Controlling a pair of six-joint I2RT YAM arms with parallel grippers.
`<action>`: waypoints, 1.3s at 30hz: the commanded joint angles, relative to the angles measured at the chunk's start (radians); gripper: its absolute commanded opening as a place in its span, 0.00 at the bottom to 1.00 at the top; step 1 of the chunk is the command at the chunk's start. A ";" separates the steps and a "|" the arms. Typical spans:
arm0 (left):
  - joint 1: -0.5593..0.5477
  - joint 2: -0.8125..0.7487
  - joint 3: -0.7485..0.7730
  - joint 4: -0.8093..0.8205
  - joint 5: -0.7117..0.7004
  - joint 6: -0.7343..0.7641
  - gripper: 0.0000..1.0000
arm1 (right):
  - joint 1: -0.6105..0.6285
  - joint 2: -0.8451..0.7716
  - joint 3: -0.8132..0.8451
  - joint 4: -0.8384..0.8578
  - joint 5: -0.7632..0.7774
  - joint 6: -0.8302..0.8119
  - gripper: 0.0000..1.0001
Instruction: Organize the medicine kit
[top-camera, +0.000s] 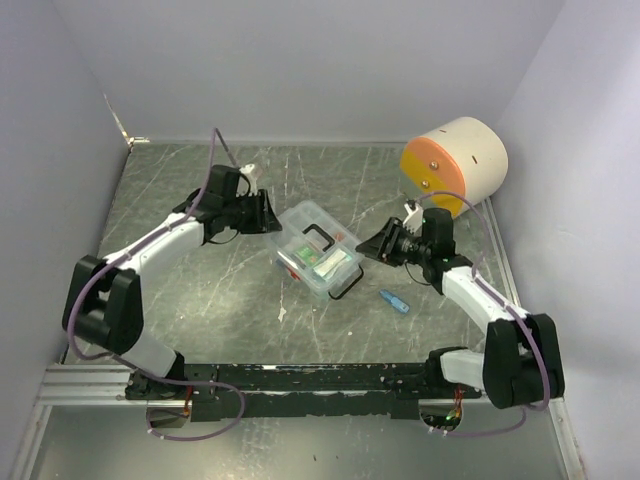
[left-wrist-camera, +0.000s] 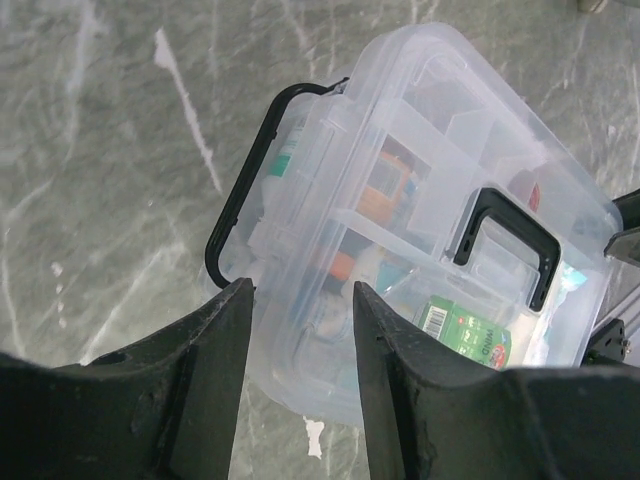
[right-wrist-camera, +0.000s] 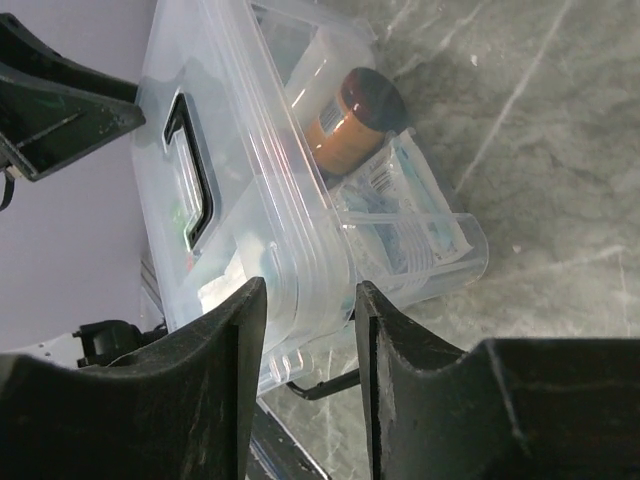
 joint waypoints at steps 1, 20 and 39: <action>-0.012 -0.053 -0.149 -0.155 -0.067 -0.075 0.53 | 0.096 0.091 0.063 0.013 0.001 -0.092 0.38; -0.011 -0.425 -0.397 -0.195 -0.404 -0.335 0.67 | 0.210 0.353 0.326 -0.013 0.201 -0.062 0.45; 0.048 -0.307 -0.115 -0.188 -0.229 -0.093 0.84 | 0.234 0.141 0.228 -0.099 0.174 0.020 0.65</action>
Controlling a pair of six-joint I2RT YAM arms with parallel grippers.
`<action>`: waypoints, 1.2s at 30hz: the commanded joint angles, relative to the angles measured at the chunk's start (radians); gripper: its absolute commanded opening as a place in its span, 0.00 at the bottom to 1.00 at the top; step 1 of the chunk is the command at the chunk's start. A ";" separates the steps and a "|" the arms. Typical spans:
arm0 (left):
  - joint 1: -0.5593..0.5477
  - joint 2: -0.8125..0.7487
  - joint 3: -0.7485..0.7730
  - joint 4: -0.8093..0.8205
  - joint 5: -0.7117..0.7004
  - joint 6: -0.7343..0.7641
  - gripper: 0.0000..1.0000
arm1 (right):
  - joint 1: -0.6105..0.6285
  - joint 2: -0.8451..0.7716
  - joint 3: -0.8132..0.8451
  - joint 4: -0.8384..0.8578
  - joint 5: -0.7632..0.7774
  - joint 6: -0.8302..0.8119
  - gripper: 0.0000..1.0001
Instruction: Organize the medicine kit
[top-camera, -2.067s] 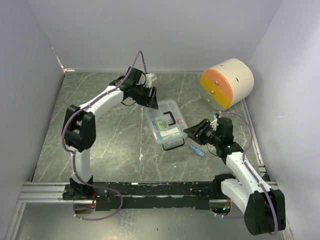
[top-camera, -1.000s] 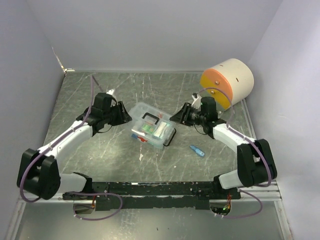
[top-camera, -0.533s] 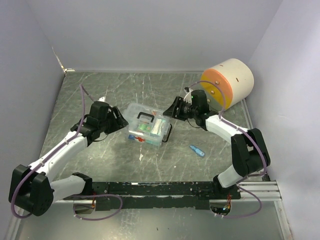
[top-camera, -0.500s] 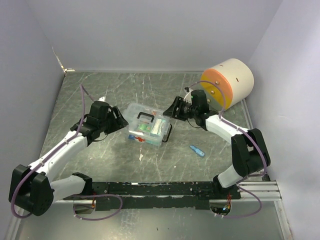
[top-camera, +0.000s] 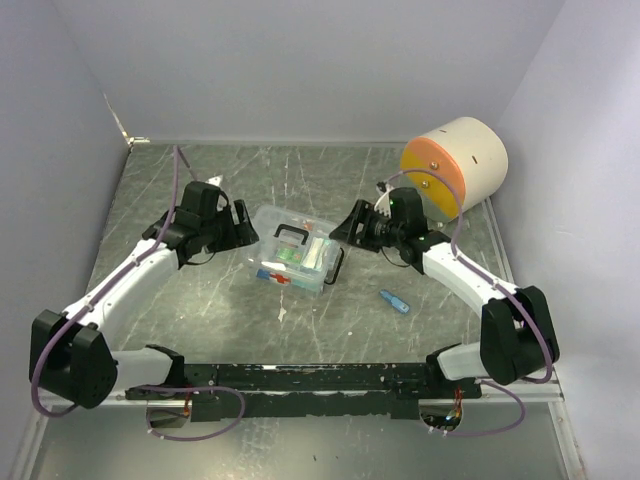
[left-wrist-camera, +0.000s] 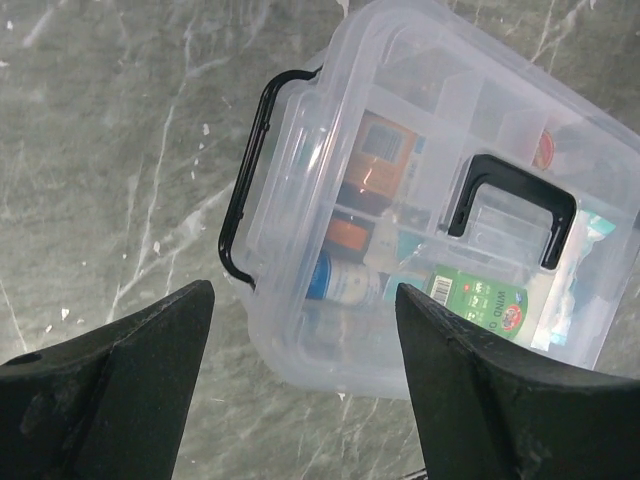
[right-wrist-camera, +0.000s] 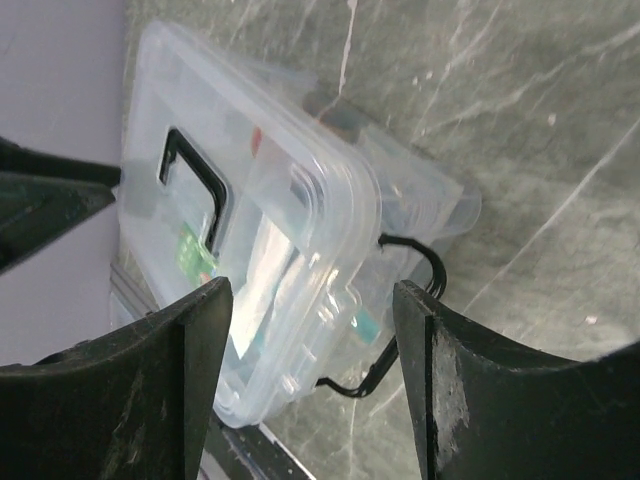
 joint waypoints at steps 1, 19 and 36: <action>0.032 0.048 0.058 0.023 0.102 0.069 0.84 | 0.018 -0.033 -0.073 0.030 -0.032 0.063 0.65; 0.071 0.134 -0.006 0.030 0.361 0.044 0.62 | 0.024 0.152 -0.134 0.340 -0.138 0.158 0.51; 0.071 -0.017 -0.021 -0.017 0.162 -0.023 0.73 | 0.011 0.181 0.074 0.112 -0.036 0.017 0.54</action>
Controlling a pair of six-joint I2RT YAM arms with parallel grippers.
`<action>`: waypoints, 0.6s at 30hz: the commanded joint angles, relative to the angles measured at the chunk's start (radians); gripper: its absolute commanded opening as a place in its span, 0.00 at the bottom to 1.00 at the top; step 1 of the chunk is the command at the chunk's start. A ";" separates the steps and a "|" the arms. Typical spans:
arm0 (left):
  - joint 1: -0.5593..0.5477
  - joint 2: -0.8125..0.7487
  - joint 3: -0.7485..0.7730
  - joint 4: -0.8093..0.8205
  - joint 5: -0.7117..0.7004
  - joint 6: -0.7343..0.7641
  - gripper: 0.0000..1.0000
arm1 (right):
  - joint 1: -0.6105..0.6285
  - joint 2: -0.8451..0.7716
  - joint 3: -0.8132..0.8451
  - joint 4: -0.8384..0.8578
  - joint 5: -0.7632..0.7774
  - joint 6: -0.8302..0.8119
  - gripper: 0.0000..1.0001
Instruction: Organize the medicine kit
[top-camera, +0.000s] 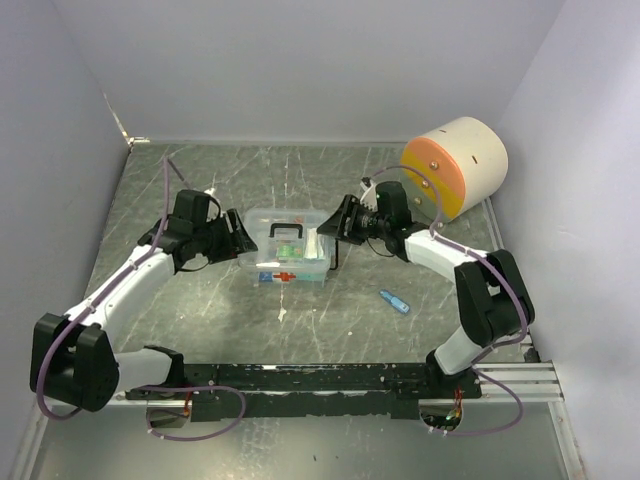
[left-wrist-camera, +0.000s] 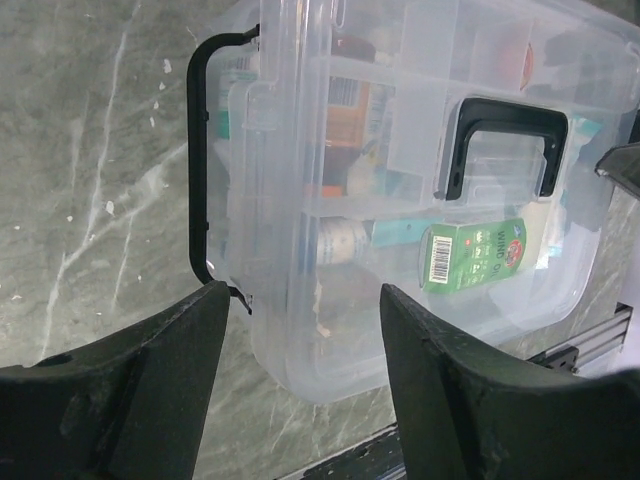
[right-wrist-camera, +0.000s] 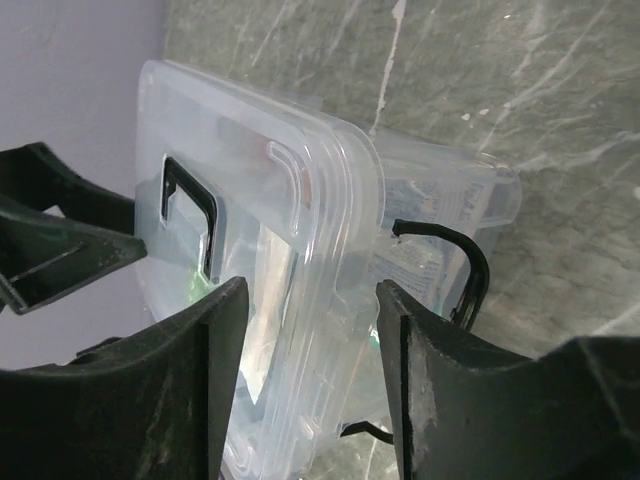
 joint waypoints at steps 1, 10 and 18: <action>-0.013 -0.021 0.091 -0.090 -0.065 0.039 0.75 | -0.011 -0.068 0.044 -0.154 0.127 -0.066 0.56; -0.013 -0.052 0.259 -0.144 -0.120 0.199 0.77 | -0.044 -0.214 -0.084 -0.133 0.157 -0.058 0.72; -0.137 -0.057 0.263 -0.046 -0.210 0.274 0.87 | -0.044 -0.236 -0.166 -0.063 0.117 -0.008 0.79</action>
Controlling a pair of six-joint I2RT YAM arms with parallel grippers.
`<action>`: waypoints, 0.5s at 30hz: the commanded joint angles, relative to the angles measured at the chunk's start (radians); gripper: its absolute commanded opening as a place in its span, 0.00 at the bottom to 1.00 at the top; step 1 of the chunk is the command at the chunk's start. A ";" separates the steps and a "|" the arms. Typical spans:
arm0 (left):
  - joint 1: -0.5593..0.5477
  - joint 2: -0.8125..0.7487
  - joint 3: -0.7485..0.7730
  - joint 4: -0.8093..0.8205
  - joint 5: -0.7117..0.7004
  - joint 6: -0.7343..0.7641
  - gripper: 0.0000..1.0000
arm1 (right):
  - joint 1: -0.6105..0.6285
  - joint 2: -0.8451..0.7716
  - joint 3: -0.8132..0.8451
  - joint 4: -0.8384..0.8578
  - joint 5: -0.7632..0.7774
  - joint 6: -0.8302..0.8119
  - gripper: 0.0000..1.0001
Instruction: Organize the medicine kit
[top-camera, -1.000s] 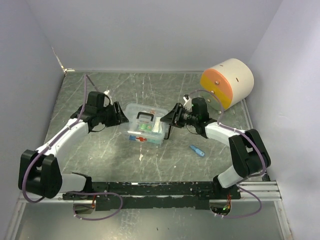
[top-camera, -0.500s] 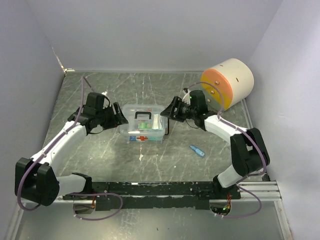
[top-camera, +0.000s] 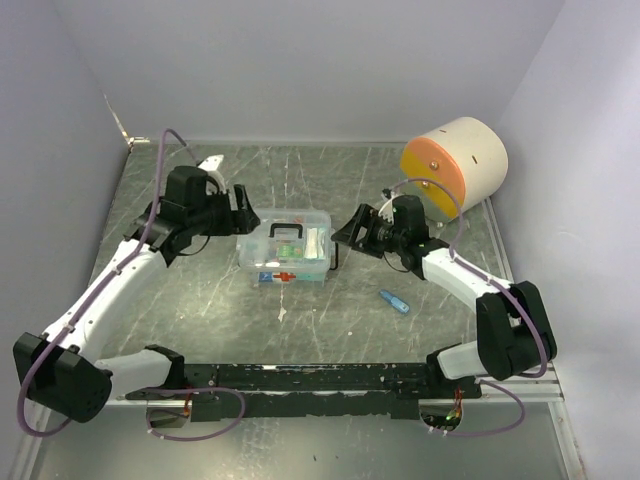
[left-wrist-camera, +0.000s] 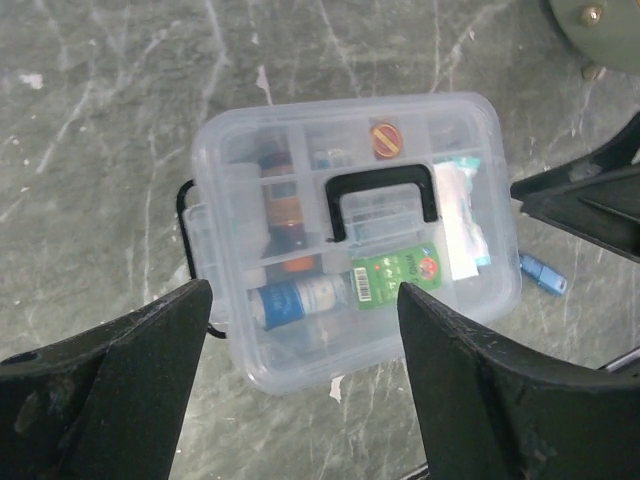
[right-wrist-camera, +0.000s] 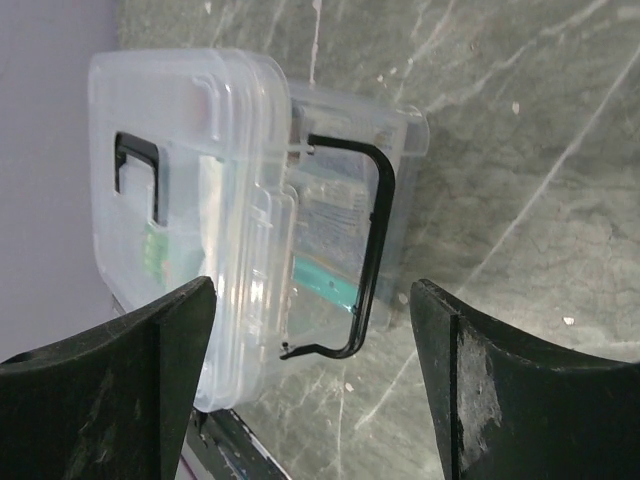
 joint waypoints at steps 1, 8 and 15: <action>-0.104 0.003 0.021 0.062 -0.134 0.084 0.87 | -0.001 -0.016 -0.051 0.081 -0.029 0.041 0.79; -0.139 0.124 0.071 0.022 -0.254 0.094 0.85 | 0.001 0.025 -0.075 0.156 -0.055 0.084 0.79; -0.143 0.180 0.102 -0.042 -0.378 0.073 0.83 | 0.001 0.031 -0.103 0.234 -0.071 0.122 0.79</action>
